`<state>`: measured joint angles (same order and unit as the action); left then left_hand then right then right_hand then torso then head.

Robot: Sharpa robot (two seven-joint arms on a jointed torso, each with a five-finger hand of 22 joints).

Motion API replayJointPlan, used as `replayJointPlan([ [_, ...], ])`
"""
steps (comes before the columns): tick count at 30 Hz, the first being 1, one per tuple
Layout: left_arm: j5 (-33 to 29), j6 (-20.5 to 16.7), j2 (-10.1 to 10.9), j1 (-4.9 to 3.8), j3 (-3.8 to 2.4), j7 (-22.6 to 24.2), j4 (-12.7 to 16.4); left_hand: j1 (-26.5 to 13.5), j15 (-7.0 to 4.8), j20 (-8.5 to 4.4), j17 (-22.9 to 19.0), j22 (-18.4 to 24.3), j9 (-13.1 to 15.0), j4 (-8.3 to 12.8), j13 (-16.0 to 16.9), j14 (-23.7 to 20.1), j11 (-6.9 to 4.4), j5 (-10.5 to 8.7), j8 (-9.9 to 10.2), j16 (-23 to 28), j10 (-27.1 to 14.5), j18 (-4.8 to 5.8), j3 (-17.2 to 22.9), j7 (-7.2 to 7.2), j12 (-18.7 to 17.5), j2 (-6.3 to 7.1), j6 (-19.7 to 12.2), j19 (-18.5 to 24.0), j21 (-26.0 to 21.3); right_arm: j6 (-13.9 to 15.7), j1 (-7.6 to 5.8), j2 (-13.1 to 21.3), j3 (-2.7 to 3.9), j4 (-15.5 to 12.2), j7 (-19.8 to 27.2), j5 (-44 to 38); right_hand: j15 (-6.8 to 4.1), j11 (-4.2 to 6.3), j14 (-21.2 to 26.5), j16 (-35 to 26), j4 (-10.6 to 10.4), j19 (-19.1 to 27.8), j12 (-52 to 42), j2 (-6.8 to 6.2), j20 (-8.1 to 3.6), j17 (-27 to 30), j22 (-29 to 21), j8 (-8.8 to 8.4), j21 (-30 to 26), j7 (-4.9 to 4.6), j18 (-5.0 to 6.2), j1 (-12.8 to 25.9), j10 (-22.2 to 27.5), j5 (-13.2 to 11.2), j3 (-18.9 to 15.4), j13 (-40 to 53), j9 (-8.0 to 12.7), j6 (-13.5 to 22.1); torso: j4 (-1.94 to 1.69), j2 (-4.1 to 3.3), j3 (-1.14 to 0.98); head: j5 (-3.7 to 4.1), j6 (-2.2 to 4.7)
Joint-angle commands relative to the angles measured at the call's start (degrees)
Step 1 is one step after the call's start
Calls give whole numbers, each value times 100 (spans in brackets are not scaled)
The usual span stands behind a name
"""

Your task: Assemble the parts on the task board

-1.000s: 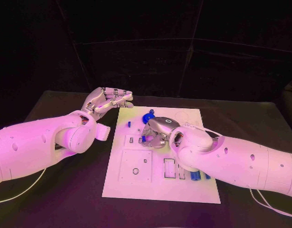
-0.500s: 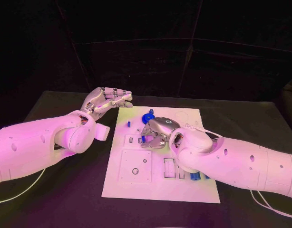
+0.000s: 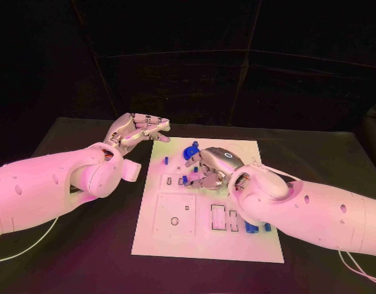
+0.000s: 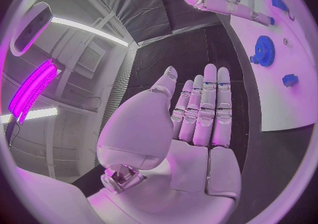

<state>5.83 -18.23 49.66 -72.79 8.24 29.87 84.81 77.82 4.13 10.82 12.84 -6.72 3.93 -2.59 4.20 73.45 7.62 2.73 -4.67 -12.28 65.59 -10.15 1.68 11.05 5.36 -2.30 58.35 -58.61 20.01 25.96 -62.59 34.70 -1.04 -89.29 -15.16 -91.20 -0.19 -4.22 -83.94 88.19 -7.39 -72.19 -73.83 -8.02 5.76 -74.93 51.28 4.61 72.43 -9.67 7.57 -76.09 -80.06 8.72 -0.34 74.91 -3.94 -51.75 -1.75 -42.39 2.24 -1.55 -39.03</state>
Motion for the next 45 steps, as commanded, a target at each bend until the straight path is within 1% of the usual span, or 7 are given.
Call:
replayJointPlan([
  [1, 386, -70, 22, -10, -5, -430, -6, -121, -172, -173, 235, -123, 18, -10, 47, 577, -128, 28, -47, -339, 299, -52, -48, -85, 105, 44, 145, -428, 273, 542, -58, 229, 7, -183, 1377, 748, 36, -37, -505, -1, -30, 22, -25, 65, 40, -1059, -24, -6, -41, -1, -56, -96, -3, 34, -56, 65, 5, 46, 3, 14, 0, -2, 16],
  [3, 586, -111, 29, -10, -5, -696, -14, -279, -354, -369, 573, -289, 30, -110, 113, 1203, -273, 23, -73, -830, 633, -40, -118, -198, 223, 42, 252, -928, 622, 510, -114, 397, 8, -294, 1636, 1130, 36, -34, -461, -77, -4, 135, 61, 156, 44, -881, -245, 15, -153, 1, -16, -211, 64, 96, -34, -16, -2, 36, 1, 13, -3, -7, 31],
  [8, 1488, 153, 63, -14, -5, -2004, -1, -539, -643, -677, 4648, -792, 111, -324, 545, 1456, -545, 11, -191, -5127, 1399, -18, -352, -433, 728, 84, 448, -1585, 1497, 112, -428, 900, 9, -513, 1949, 2560, 12, -4, -390, -213, 17, 316, 248, 314, 32, -602, -598, 109, -349, 38, 47, -294, 202, 85, -39, -194, -27, -81, 14, 63, -30, -28, 39],
  [13, 2558, 935, 29, -107, -6, -3454, 37, -1132, -738, -800, 6675, -3061, 283, -839, 1251, 1553, -695, 12, -434, -6974, 1717, 260, -660, -571, 1555, -54, 595, -2066, 3412, -118, -757, 1312, 8, -557, 1985, 3464, -5, 13, -359, -281, 24, 379, 340, 374, 16, -474, -734, 140, -431, 55, 68, -296, 261, 103, -63, -285, -28, -111, 28, 136, -70, -54, 1],
  [16, 3396, 1631, -88, -228, -6, -4547, 24, -1264, -743, -897, 7444, -4959, 595, -1236, 3283, 1598, -736, -22, -812, -7581, 1348, 477, -1015, -636, 3579, -138, 493, -2292, 4919, -220, -933, 1529, 8, -500, 1947, 3796, -8, 16, -353, -296, 25, 393, 352, 383, 13, -448, -766, 146, -451, 58, 73, -294, 268, 110, -71, -297, -28, -115, 43, 193, -100, -69, -32],
  [25, 5051, 2446, -698, -437, 4, -5718, -266, -1141, -832, -905, 7716, -6540, 1408, -1367, 5678, 1655, -830, 5, -1764, -7772, 1218, 688, -1464, -741, 5948, -290, 197, -2570, 6025, -168, -1079, 1661, 7, -307, 1435, 3994, -30, 36, -318, -393, 73, 482, 469, 429, -10, -286, -992, 177, -590, 75, 107, -339, 331, 255, -109, -418, -22, -125, 54, 293, -167, -119, -67],
  [45, 5467, 2752, -1479, -485, 20, -5956, -688, -1385, -902, -948, 7716, -6908, 2325, -1372, 6106, 1655, -905, 1, -2622, -7772, 1243, 741, -1903, -839, 6357, -456, -196, -2614, 6254, -175, -1123, 1573, 7, -175, 1170, 3972, -40, 48, -316, -417, 83, 490, 491, 438, -20, -259, -1045, 206, -630, 86, 113, -334, 333, 315, -148, -452, -23, -148, 64, 301, -180, -179, -137],
])
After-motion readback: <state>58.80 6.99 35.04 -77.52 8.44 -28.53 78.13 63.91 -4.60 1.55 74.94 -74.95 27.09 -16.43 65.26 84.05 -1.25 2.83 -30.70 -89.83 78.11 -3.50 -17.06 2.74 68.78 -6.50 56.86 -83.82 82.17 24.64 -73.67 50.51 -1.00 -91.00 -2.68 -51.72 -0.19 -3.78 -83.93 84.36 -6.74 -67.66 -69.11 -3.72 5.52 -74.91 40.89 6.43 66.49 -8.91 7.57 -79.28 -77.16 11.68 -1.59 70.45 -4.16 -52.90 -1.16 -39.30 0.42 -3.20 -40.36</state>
